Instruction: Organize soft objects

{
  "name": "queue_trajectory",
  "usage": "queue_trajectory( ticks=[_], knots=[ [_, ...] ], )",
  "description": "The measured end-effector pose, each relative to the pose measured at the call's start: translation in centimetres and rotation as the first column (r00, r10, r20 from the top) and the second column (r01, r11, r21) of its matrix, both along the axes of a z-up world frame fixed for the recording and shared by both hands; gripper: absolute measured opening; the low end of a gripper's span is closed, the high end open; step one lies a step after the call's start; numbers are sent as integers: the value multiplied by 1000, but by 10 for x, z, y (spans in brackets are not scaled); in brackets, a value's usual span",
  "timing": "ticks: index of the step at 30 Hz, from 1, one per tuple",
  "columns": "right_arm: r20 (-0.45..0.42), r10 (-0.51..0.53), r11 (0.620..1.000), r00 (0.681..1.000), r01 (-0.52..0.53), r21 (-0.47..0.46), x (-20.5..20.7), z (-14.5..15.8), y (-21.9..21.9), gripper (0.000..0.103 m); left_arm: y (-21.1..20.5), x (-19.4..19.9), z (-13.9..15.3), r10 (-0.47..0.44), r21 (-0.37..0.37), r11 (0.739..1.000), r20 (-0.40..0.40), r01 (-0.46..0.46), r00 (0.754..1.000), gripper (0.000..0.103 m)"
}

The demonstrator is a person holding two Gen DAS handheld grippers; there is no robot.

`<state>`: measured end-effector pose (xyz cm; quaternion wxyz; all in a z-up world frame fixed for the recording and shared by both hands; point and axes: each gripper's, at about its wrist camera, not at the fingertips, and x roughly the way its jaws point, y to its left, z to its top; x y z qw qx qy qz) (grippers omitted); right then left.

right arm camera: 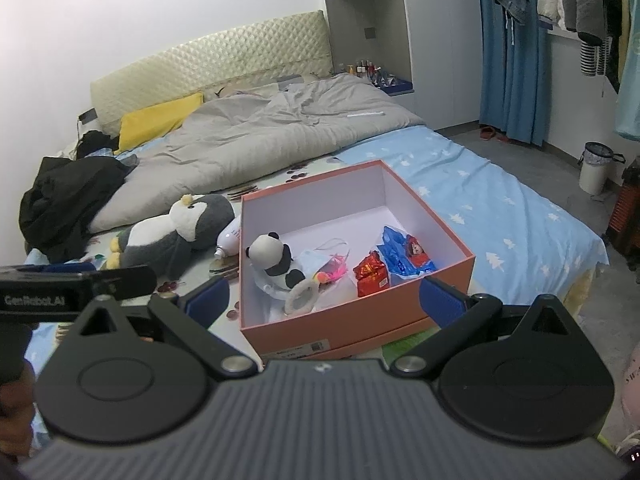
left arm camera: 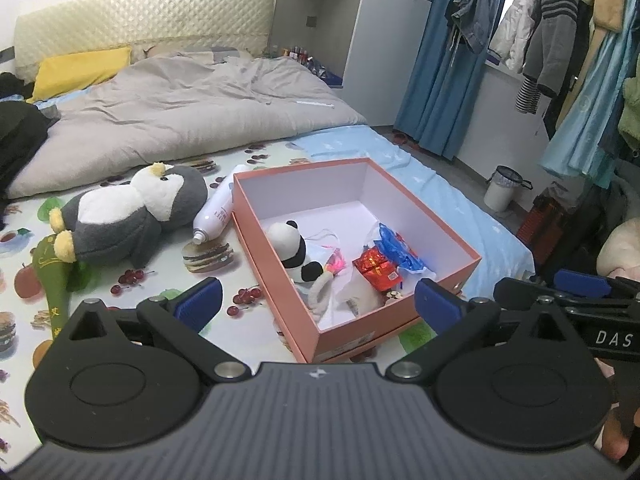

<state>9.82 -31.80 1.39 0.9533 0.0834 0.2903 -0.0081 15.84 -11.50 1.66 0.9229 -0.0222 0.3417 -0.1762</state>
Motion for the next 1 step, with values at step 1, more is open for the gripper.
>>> queue_trajectory(
  ticks=[1],
  knots=[
    [0,0,1000,1000,0,1,0,0,0,103,0,0,0,-1,0,1000,0,1,1000,103]
  ],
)
